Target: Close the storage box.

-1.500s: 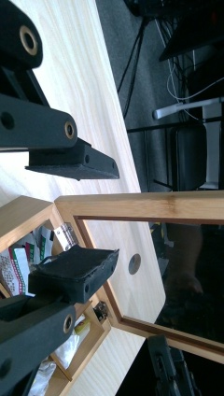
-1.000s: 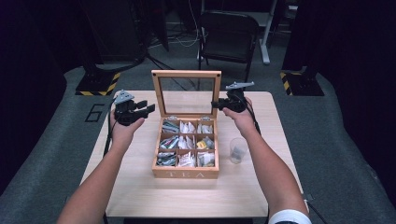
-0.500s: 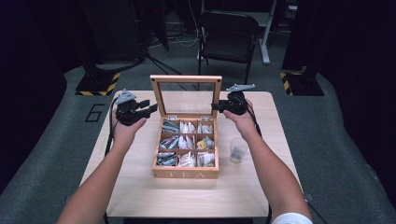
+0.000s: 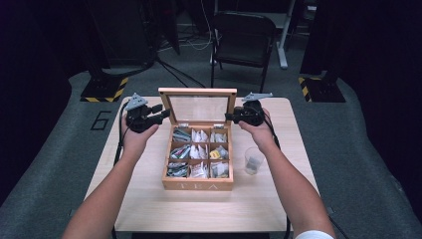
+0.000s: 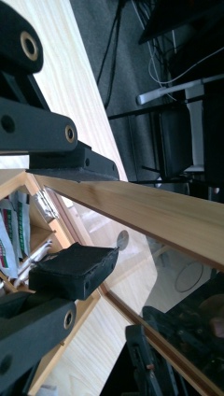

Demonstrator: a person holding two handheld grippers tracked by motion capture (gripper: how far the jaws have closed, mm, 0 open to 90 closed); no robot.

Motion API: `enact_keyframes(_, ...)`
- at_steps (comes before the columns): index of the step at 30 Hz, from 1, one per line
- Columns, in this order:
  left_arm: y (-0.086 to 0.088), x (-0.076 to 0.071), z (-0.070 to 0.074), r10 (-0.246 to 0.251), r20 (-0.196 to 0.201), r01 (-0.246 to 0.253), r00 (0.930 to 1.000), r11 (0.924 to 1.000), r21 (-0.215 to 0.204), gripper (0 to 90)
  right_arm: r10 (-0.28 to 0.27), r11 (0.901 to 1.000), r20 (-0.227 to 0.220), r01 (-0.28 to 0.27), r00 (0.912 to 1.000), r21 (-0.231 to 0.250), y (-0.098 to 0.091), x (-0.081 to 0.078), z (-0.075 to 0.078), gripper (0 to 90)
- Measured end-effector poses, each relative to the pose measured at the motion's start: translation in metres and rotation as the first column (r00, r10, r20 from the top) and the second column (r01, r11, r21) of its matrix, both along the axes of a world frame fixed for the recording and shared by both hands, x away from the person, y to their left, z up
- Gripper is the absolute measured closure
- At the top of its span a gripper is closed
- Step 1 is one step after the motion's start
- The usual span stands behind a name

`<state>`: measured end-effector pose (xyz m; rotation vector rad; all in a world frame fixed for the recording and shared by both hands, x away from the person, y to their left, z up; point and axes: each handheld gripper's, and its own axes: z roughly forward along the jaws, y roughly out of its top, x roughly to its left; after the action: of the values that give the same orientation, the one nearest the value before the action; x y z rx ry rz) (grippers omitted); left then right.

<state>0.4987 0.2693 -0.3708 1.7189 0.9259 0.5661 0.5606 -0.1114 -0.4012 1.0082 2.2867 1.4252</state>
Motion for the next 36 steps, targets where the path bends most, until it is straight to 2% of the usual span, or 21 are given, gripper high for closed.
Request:
enact_keyframes(11, -0.003, 0.000, 0.009, -0.002, 0.001, 0.002, 1.0000, 1.0000, -0.001, 60.2, 0.018, 0.9998, 0.011, -0.018, 0.9998, -0.011, 0.000, -0.005, -0.002, 57.9)
enact_keyframes(14, -0.004, -0.001, 0.010, -0.005, 0.004, 0.005, 1.0000, 0.9998, 0.017, 60.2, 0.015, 0.9998, 0.013, -0.015, 0.9998, -0.011, 0.000, -0.007, -0.002, 57.2)
enact_keyframes(27, -0.002, -0.010, 0.007, -0.019, -0.001, 0.019, 0.9998, 0.9997, 0.013, 59.9, 0.034, 0.9994, 0.000, -0.034, 0.9994, 0.011, -0.007, -0.021, 0.002, 55.3)
enact_keyframes(34, -0.001, -0.019, 0.003, -0.028, -0.002, 0.028, 0.9996, 0.9994, 0.020, 59.5, 0.052, 0.9986, 0.015, -0.052, 0.9986, 0.013, -0.010, -0.033, 0.005, 54.7)
enact_keyframes(36, -0.001, -0.020, 0.001, -0.031, -0.003, 0.031, 0.9995, 0.9994, 0.017, 59.4, 0.053, 0.9982, 0.022, -0.053, 0.9984, 0.028, -0.012, -0.037, 0.007, 54.5)
